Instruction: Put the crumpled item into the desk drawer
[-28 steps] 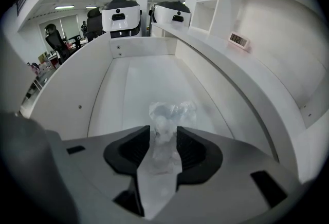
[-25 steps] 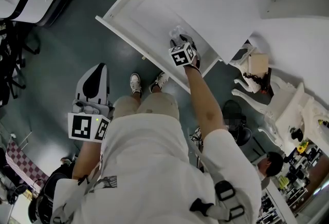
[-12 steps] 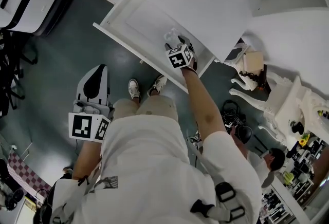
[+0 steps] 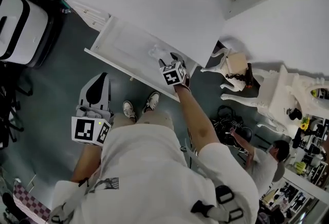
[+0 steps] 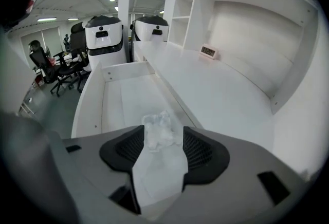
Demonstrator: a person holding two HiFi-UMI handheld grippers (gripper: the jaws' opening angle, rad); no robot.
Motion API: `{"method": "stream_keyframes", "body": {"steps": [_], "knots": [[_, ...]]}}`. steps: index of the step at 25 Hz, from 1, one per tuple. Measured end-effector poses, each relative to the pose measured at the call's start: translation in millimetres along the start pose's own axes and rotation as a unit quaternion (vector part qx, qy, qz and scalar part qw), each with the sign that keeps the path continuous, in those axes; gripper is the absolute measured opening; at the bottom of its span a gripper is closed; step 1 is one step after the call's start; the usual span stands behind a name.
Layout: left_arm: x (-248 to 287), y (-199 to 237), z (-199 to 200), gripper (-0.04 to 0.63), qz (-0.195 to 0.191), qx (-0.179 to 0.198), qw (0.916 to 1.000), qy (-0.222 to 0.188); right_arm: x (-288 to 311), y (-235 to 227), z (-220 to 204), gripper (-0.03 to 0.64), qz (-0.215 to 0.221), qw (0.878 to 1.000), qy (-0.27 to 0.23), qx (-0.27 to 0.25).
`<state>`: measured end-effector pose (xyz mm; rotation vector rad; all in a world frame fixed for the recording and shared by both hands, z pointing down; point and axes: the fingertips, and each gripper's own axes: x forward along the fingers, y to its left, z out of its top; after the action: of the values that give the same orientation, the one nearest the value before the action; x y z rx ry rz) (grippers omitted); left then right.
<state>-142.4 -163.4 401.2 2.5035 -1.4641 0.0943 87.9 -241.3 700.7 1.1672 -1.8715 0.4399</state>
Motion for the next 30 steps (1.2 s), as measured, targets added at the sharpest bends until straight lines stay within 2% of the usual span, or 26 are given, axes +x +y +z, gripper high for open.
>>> {"method": "stream_keyframes", "body": {"steps": [7,11,13,21,30], "knots": [[6,-18,21,0.015,-0.040,0.019,0.9987,-0.025,-54,-32,-15,0.161,-0.047,0.995,-0.039,0.084],[9,-20,36,0.015,-0.050,0.040,0.9973,-0.035,-90,-50,-18,0.047,-0.073,0.982,-0.085,0.150],[11,-19,40,0.015,-0.053,0.049,0.9965,-0.043,-104,-56,-21,0.024,-0.081,0.976,-0.100,0.175],[16,-32,60,0.015,-0.059,0.067,0.9940,-0.063,-166,-93,-42,0.011,-0.110,0.937,-0.171,0.284],[24,-38,79,0.015,-0.054,0.080,0.9924,-0.077,-222,-133,-23,0.009,-0.126,0.910,-0.252,0.306]]}}
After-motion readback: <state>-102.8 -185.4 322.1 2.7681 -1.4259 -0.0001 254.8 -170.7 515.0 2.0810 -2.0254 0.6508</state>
